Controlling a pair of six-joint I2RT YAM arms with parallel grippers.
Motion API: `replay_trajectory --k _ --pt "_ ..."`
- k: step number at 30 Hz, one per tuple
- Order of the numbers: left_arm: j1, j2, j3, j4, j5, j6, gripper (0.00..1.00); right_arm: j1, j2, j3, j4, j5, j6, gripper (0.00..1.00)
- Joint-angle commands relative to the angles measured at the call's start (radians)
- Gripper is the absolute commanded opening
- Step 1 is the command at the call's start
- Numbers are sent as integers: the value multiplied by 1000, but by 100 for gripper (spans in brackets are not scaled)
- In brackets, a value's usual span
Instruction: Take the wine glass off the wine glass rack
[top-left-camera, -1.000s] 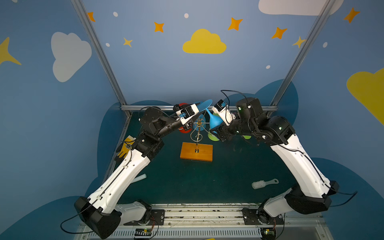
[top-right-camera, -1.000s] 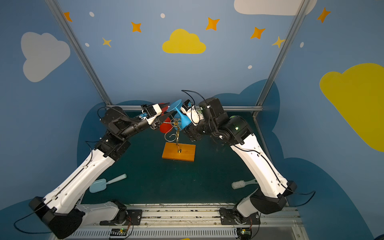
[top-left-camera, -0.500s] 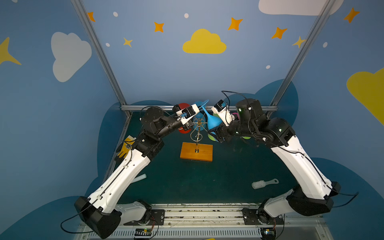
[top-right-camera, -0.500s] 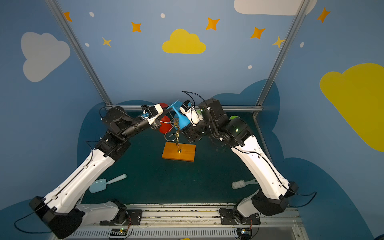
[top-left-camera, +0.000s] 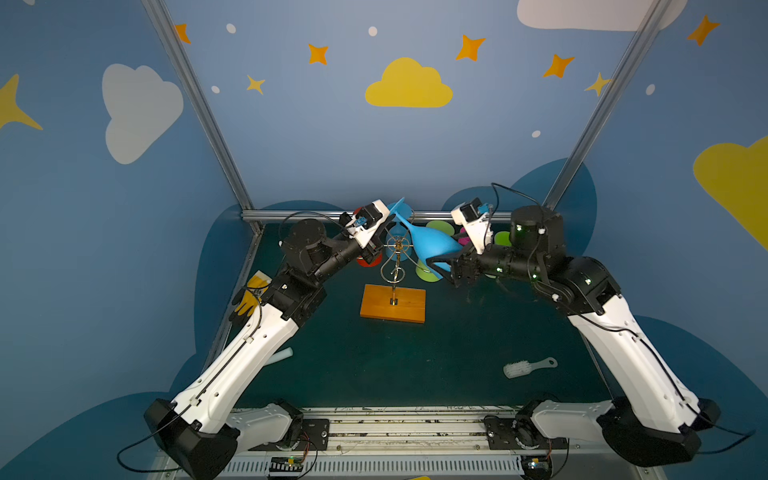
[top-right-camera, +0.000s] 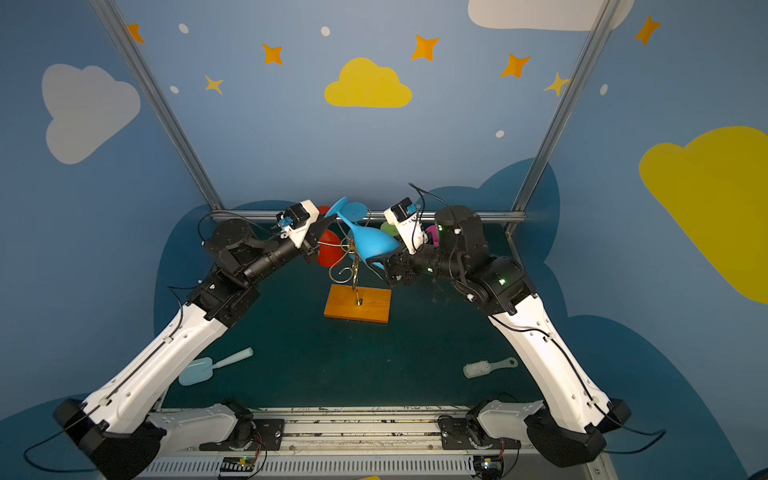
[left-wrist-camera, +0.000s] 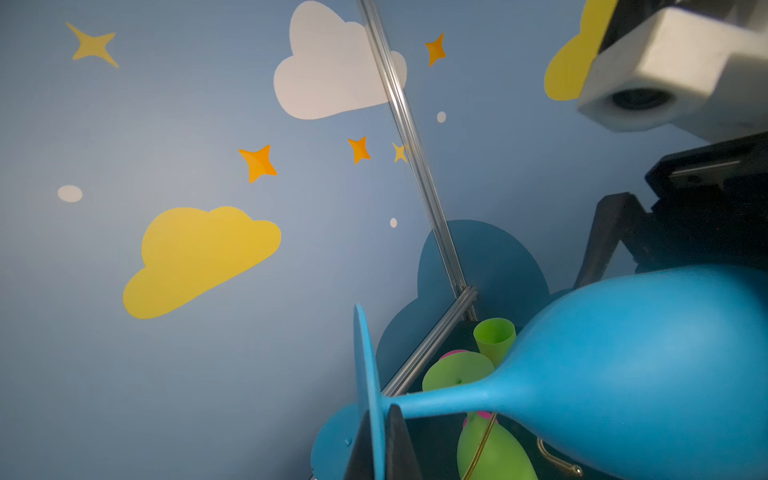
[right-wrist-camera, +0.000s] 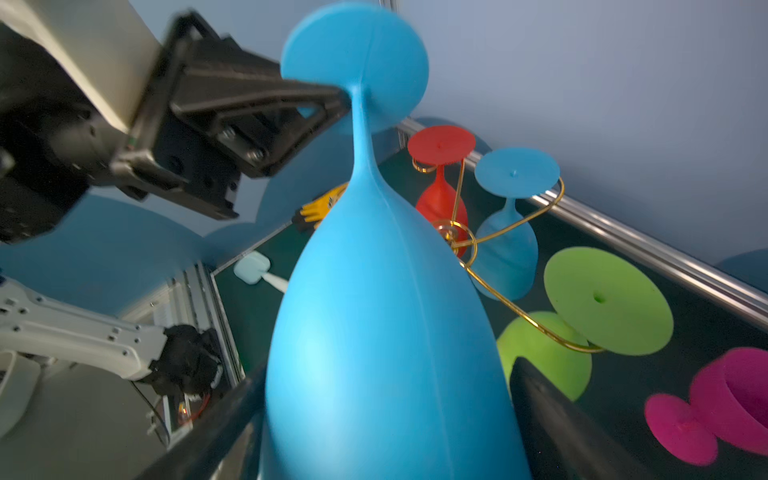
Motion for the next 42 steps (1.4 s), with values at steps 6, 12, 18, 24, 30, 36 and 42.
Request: replay_trajectory --k 6,12,18,24,30,36,42 --pt "34 -23 -14 24 -75 -281 3 -117 -155 -138 236 -181 141 88" --pt "80 -27 -15 21 -5 -378 3 -183 -249 -231 286 -191 192 85" --pt "88 -34 -32 28 6 -395 3 -196 -246 -249 324 -119 241 76" --pt "92 -36 -38 28 15 -404 3 -193 -189 -227 364 -107 285 69" --pt "95 -34 -40 32 23 -410 3 -173 -128 -213 403 -126 313 67" --pt "96 -34 -41 34 27 -419 3 -146 -69 -197 438 -119 323 65" --pt "97 -30 -46 39 27 -420 3 -114 -14 -173 449 -116 323 40"
